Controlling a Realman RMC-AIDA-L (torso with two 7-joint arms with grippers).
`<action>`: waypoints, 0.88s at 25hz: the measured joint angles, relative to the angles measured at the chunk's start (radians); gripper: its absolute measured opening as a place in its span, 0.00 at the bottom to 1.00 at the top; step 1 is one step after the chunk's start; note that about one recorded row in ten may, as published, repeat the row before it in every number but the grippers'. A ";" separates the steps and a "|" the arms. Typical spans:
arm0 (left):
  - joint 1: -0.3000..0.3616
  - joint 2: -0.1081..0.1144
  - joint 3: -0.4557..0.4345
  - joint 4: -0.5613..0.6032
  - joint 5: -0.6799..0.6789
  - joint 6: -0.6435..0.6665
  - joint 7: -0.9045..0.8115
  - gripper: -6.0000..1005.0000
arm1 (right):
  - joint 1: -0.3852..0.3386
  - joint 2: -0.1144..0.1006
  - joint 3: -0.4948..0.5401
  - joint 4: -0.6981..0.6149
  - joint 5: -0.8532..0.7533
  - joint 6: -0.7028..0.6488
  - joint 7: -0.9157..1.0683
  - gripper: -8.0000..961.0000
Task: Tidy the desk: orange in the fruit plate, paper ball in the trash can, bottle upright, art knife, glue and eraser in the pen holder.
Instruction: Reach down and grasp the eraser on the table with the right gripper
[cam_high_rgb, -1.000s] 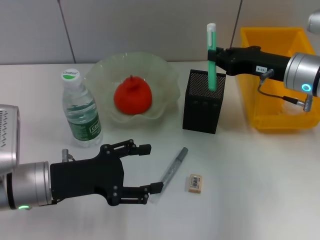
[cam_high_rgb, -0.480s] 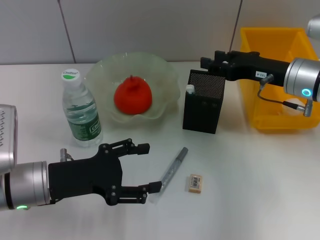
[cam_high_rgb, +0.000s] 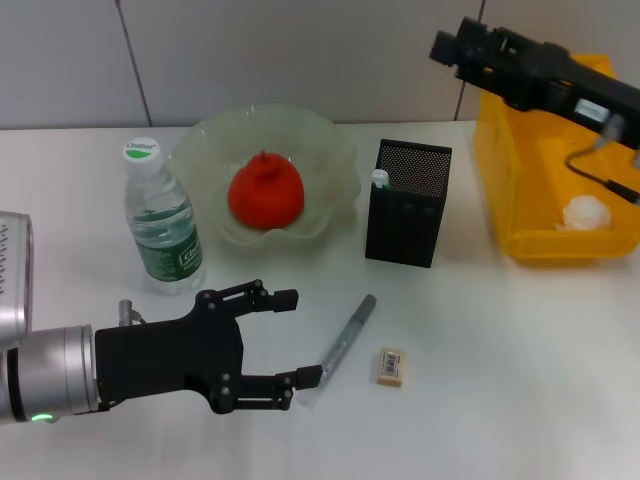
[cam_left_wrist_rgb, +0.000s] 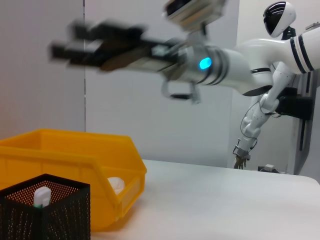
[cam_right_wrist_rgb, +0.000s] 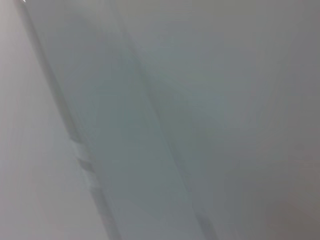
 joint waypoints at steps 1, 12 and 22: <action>0.000 0.000 0.000 0.000 0.000 0.000 0.000 0.87 | -0.012 -0.006 0.000 0.000 0.012 -0.061 -0.009 0.70; -0.001 -0.003 0.003 -0.005 0.000 -0.006 -0.008 0.87 | -0.104 -0.058 -0.006 -0.015 -0.268 -0.390 -0.044 0.71; -0.008 -0.002 0.007 0.004 0.004 -0.006 -0.072 0.87 | -0.124 -0.036 -0.001 -0.100 -0.622 -0.342 -0.051 0.71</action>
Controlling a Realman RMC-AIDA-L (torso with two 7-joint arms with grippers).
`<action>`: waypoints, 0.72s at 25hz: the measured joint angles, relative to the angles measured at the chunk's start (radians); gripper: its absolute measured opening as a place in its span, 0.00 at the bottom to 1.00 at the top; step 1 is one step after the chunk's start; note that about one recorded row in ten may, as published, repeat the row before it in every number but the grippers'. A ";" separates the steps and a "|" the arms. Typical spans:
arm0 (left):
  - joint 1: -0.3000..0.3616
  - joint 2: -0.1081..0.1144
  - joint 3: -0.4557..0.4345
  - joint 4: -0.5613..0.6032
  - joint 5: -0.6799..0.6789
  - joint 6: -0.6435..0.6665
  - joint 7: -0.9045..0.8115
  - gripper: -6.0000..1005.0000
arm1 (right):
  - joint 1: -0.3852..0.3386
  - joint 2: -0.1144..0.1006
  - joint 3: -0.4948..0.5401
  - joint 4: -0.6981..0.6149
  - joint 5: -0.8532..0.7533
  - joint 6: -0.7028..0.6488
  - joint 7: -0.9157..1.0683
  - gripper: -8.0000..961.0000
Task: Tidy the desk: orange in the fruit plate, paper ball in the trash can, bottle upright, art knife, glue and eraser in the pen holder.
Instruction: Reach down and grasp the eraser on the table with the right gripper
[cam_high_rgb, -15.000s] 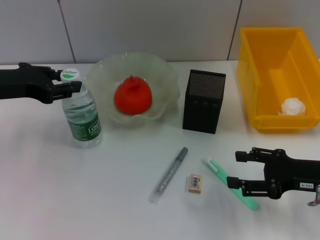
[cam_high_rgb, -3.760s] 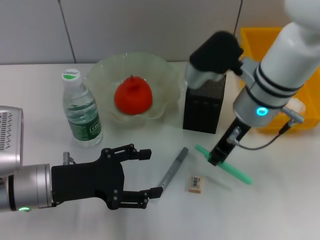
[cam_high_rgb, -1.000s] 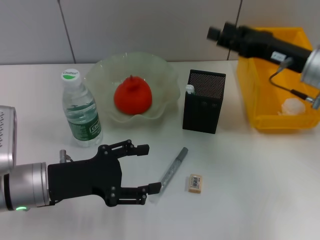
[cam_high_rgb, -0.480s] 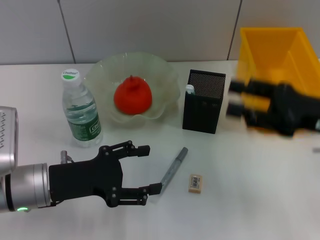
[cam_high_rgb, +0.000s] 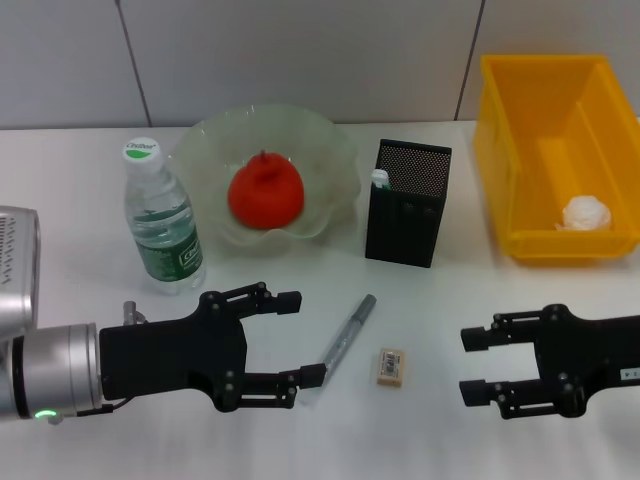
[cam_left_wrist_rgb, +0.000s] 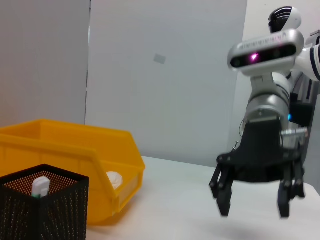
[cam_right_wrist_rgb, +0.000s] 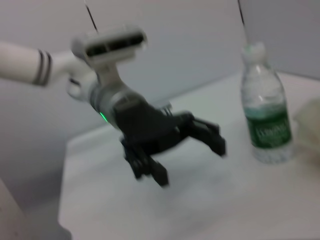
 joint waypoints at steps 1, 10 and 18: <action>-0.001 0.000 0.000 0.000 0.001 0.000 -0.001 0.87 | -0.004 0.002 0.000 -0.002 -0.008 0.009 -0.005 0.71; 0.009 0.001 -0.007 0.001 -0.003 -0.008 0.003 0.87 | 0.004 0.008 0.001 -0.014 -0.011 0.027 0.012 0.70; 0.023 0.002 -0.004 0.004 -0.004 -0.006 0.014 0.87 | 0.049 0.004 -0.006 -0.030 -0.014 0.022 0.171 0.70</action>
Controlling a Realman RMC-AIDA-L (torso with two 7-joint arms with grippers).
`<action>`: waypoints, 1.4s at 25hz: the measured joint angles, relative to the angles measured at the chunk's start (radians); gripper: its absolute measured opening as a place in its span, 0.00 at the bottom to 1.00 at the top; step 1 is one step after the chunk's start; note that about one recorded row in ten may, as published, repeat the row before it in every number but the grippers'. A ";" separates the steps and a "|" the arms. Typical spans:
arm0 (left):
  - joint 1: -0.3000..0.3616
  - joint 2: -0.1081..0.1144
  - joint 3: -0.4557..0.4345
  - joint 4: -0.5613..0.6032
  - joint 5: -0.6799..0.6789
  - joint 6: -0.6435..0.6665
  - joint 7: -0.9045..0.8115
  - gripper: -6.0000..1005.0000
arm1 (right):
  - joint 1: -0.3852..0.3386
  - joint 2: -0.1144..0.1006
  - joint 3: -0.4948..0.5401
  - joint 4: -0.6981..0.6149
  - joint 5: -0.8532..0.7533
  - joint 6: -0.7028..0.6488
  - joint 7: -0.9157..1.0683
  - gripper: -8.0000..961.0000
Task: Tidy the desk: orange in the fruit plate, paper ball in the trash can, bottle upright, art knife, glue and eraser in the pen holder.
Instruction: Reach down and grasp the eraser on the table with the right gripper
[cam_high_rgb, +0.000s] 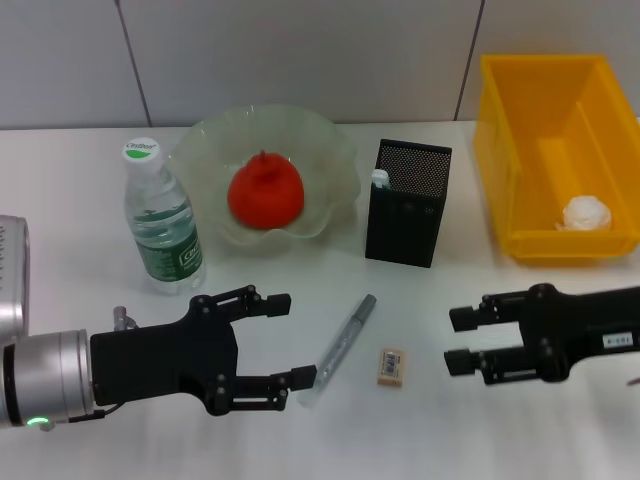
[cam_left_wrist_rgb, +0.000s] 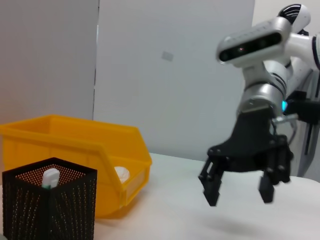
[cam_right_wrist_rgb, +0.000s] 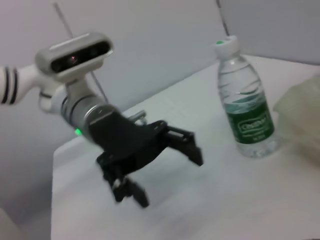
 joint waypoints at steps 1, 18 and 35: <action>0.000 0.000 0.002 0.002 0.000 0.001 0.003 0.87 | 0.017 -0.004 -0.002 -0.025 -0.007 0.000 0.098 0.70; 0.003 -0.002 0.007 -0.001 0.005 0.006 0.059 0.87 | 0.441 -0.022 -0.005 -0.093 -0.495 -0.008 0.900 0.70; -0.005 -0.005 0.007 -0.003 0.007 0.011 0.062 0.87 | 0.551 -0.003 -0.120 -0.025 -0.573 0.024 0.982 0.70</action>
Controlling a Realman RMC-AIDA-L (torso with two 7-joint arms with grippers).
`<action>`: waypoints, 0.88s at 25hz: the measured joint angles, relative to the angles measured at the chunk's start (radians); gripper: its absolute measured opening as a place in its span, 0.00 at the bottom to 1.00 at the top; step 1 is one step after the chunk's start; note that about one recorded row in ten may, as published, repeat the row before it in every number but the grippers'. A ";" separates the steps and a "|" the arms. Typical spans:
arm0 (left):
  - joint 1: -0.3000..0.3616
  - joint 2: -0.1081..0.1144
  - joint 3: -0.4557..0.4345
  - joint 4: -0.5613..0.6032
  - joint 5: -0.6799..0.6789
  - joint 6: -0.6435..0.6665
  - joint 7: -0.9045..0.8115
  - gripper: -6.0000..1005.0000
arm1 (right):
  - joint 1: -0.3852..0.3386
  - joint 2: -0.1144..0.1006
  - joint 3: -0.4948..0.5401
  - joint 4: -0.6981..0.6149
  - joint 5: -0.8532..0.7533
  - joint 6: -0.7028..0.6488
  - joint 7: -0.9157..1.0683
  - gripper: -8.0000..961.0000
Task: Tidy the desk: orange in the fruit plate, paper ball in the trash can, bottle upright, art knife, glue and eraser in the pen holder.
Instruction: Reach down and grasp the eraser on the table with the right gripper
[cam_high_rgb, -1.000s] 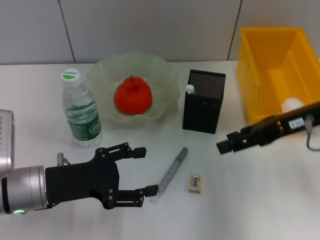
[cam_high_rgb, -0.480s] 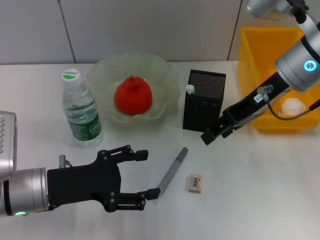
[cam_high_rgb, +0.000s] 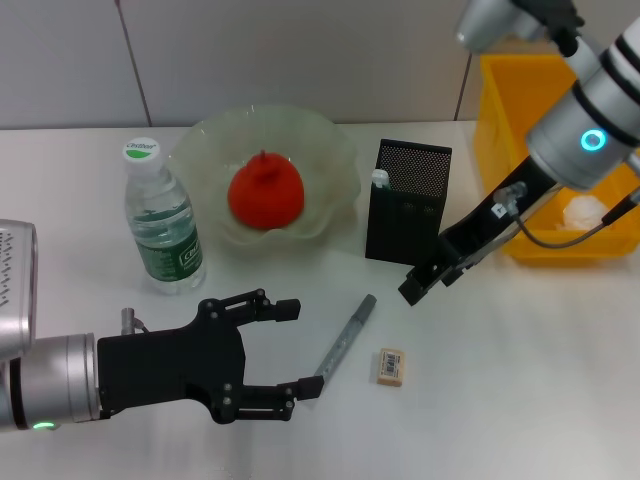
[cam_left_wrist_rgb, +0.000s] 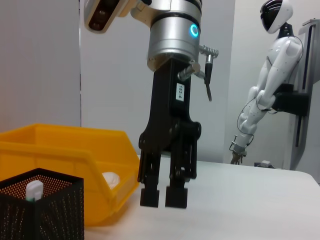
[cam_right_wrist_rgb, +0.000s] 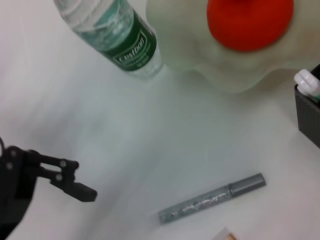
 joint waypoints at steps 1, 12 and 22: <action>0.000 0.000 0.000 0.000 0.000 0.000 0.000 0.87 | 0.001 0.003 -0.015 0.000 0.000 0.006 0.001 0.70; 0.004 -0.001 0.000 0.000 -0.004 -0.005 0.000 0.87 | -0.003 0.059 -0.253 -0.012 -0.002 0.069 -0.215 0.70; 0.007 -0.001 -0.007 0.000 -0.007 -0.005 0.000 0.87 | -0.023 0.069 -0.344 0.002 0.039 0.146 -0.475 0.70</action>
